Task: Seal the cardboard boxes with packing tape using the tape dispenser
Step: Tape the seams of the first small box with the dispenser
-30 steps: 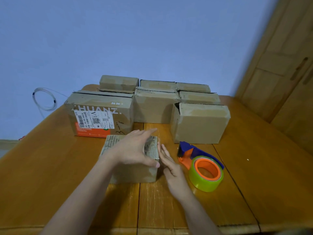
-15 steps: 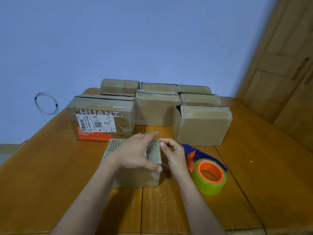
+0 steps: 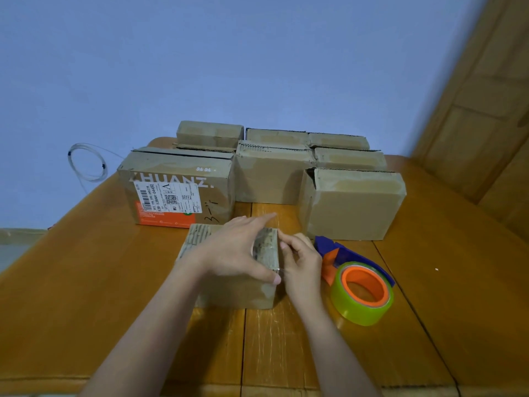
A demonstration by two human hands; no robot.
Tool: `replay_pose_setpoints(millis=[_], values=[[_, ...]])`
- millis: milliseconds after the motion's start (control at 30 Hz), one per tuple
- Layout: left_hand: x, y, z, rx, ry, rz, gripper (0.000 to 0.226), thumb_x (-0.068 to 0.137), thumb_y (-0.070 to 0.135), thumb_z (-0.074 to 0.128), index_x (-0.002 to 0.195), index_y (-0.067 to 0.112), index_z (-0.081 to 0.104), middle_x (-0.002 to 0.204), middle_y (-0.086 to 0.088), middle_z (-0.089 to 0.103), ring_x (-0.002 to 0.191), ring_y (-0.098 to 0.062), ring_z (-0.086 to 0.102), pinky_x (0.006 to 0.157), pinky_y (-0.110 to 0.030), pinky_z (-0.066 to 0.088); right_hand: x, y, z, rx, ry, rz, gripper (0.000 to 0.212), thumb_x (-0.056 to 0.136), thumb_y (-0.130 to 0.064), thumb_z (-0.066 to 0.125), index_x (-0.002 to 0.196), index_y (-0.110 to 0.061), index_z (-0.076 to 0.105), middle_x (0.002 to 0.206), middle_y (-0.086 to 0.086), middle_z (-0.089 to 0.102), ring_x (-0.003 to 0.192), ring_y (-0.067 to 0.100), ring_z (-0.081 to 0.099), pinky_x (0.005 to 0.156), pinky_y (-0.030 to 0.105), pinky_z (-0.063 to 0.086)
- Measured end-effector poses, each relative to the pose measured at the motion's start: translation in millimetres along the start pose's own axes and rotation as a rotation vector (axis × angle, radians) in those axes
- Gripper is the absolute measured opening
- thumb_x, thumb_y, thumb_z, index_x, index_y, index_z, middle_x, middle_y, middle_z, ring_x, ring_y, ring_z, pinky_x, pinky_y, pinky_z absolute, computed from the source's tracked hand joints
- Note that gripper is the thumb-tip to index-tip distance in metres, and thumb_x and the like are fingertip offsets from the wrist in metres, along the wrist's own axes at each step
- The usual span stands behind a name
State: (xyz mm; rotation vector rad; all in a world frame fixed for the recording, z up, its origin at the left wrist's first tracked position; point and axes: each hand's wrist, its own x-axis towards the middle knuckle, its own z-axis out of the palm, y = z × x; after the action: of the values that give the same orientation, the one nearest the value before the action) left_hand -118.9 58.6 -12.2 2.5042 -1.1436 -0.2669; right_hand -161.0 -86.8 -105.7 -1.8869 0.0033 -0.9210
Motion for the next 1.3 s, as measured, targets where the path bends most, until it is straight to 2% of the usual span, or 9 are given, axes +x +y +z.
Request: replay_pose_setpoints(millis=[100, 200, 333, 500, 667, 800, 933, 1067, 1300], values=[[1, 0, 0, 0.011, -0.004, -0.001, 0.125, 0.054, 0.076, 0.062, 0.154, 0.024, 0.008, 0.156, 0.003, 0.025, 0.141, -0.016, 0.022, 0.113, -0.032, 0.019, -7, 1, -7, 0.031, -0.117, 0.015, 0.035, 0.093, 0.005, 0.049, 0.119, -0.012, 0.065, 0.097, -0.006, 0.060, 0.097, 0.020, 0.057, 0.083, 0.033, 0.050], [1, 1, 1, 0.023, -0.001, -0.001, 0.126, 0.053, 0.077, 0.062, 0.154, 0.023, 0.008, 0.156, 0.002, 0.026, 0.141, -0.016, 0.023, 0.114, -0.032, 0.019, -13, 0, -12, 0.080, -0.189, 0.058, 0.049, 0.094, 0.009, 0.046, 0.127, -0.024, 0.059, 0.101, -0.014, 0.058, 0.103, 0.018, 0.054, 0.089, 0.032, 0.049], [1, 2, 0, 0.020, 0.011, 0.001, 0.118, 0.066, 0.062, 0.076, 0.154, 0.023, 0.008, 0.157, 0.001, 0.025, 0.141, -0.017, 0.022, 0.114, -0.031, 0.018, -20, -9, -16, 0.198, -0.142, 0.137, 0.053, 0.093, 0.011, 0.041, 0.116, -0.031, 0.063, 0.101, -0.014, 0.063, 0.102, 0.010, 0.058, 0.088, 0.021, 0.046], [0, 1, 0, 0.014, -0.002, -0.004, 0.118, 0.067, 0.060, 0.076, 0.154, 0.024, 0.005, 0.157, 0.000, 0.023, 0.142, -0.018, 0.021, 0.114, -0.032, 0.018, -26, -14, -22, 0.160, 0.080, -0.082, 0.023, 0.089, -0.018, 0.046, 0.099, -0.024, 0.066, 0.098, -0.011, 0.063, 0.096, 0.013, 0.060, 0.082, 0.026, 0.049], [0, 1, -1, -0.024, -0.019, 0.007, 0.126, 0.063, 0.057, 0.079, 0.153, 0.027, -0.004, 0.158, -0.001, 0.019, 0.144, -0.020, 0.018, 0.116, -0.034, 0.014, -35, -18, -22, 0.196, -0.051, -0.121, 0.025, 0.089, -0.049, 0.055, 0.095, -0.025, 0.061, 0.095, -0.007, 0.060, 0.094, 0.019, 0.059, 0.080, 0.029, 0.048], [0, -2, 0, -0.039, -0.010, 0.023, 0.132, 0.060, 0.056, 0.082, 0.153, 0.029, -0.009, 0.157, -0.004, 0.022, 0.142, -0.021, 0.020, 0.115, -0.034, 0.016, -34, -18, -22, 0.175, -0.077, -0.078, 0.024, 0.089, -0.049, 0.055, 0.084, -0.026, 0.060, 0.095, -0.011, 0.059, 0.095, 0.012, 0.058, 0.082, 0.020, 0.046], [2, -6, 2, -0.036, -0.013, 0.036, 0.138, 0.053, 0.065, 0.080, 0.152, 0.031, -0.011, 0.155, -0.005, 0.025, 0.138, -0.021, 0.025, 0.109, -0.029, 0.020, -34, -15, -18, 0.185, -0.062, -0.034, 0.008, 0.086, -0.029, 0.058, 0.078, -0.026, 0.058, 0.091, -0.009, 0.060, 0.091, 0.011, 0.059, 0.079, 0.017, 0.045], [2, -7, 2, -0.028, -0.023, 0.041, 0.135, 0.057, 0.063, 0.080, 0.152, 0.030, -0.010, 0.155, -0.003, 0.023, 0.138, -0.020, 0.023, 0.110, -0.031, 0.020, -30, -12, -15, 0.212, -0.081, -0.008, 0.012, 0.085, -0.028, 0.059, 0.073, -0.027, 0.056, 0.084, -0.011, 0.057, 0.082, 0.010, 0.056, 0.073, 0.018, 0.042], [4, -8, 4, 0.021, -0.021, 0.062, 0.130, 0.054, 0.069, 0.066, 0.152, 0.029, -0.009, 0.153, -0.002, 0.026, 0.135, -0.019, 0.026, 0.112, -0.031, 0.020, -22, -7, -14, 0.430, -0.187, 0.170, 0.044, 0.068, -0.063, 0.071, 0.088, -0.027, 0.054, 0.095, -0.007, 0.055, 0.093, 0.011, 0.054, 0.081, 0.024, 0.046]])
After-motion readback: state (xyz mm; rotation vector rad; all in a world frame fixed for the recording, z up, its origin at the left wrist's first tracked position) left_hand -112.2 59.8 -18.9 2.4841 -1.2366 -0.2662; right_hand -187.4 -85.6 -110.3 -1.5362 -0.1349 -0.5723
